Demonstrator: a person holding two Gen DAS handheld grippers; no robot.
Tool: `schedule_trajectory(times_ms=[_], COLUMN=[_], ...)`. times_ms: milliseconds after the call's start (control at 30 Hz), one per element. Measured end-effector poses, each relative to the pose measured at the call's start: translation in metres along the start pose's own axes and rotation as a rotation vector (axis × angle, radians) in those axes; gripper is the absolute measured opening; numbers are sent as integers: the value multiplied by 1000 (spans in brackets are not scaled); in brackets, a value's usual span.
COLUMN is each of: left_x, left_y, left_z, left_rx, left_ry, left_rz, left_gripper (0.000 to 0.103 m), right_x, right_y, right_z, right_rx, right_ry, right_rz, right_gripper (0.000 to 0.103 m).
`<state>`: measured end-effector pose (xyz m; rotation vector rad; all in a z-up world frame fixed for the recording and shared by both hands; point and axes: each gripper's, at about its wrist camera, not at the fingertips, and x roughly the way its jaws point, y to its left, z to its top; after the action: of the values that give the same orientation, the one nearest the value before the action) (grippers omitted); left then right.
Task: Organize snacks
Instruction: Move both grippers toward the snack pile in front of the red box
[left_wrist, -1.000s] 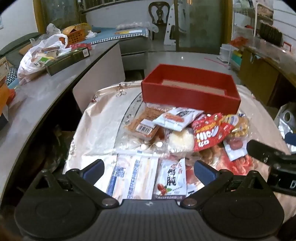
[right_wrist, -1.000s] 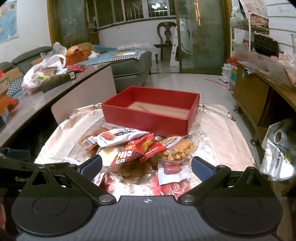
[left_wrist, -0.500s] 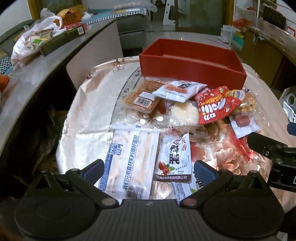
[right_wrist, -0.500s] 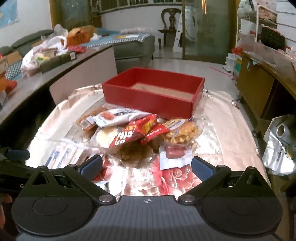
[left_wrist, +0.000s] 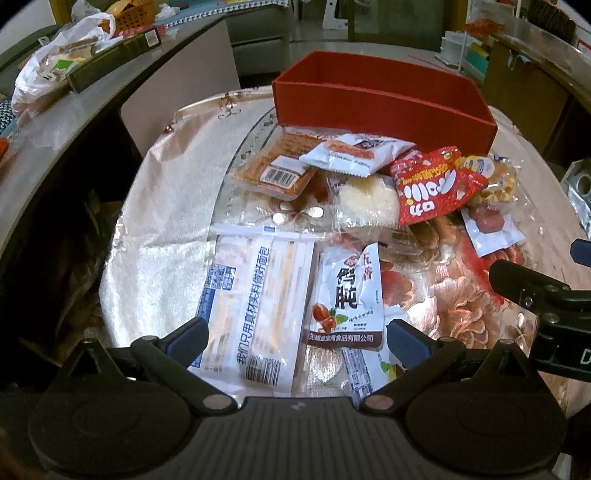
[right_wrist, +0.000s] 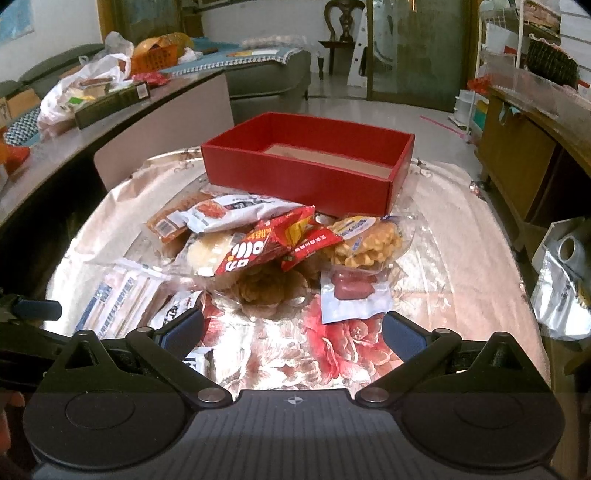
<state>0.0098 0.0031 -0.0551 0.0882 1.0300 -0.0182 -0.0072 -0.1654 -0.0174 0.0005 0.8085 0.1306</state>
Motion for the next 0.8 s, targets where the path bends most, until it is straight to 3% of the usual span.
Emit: schedule_trajectory(times_ms=[800], left_x=[7], left_y=[-2], left_z=[-1], left_rx=[28], left_ry=[21], left_rz=[31], left_gripper=[98], right_x=[12], right_y=[0], right_z=[-2], right_rx=[-5], right_ry=[54], right_rz=[4], right_gripper=[103])
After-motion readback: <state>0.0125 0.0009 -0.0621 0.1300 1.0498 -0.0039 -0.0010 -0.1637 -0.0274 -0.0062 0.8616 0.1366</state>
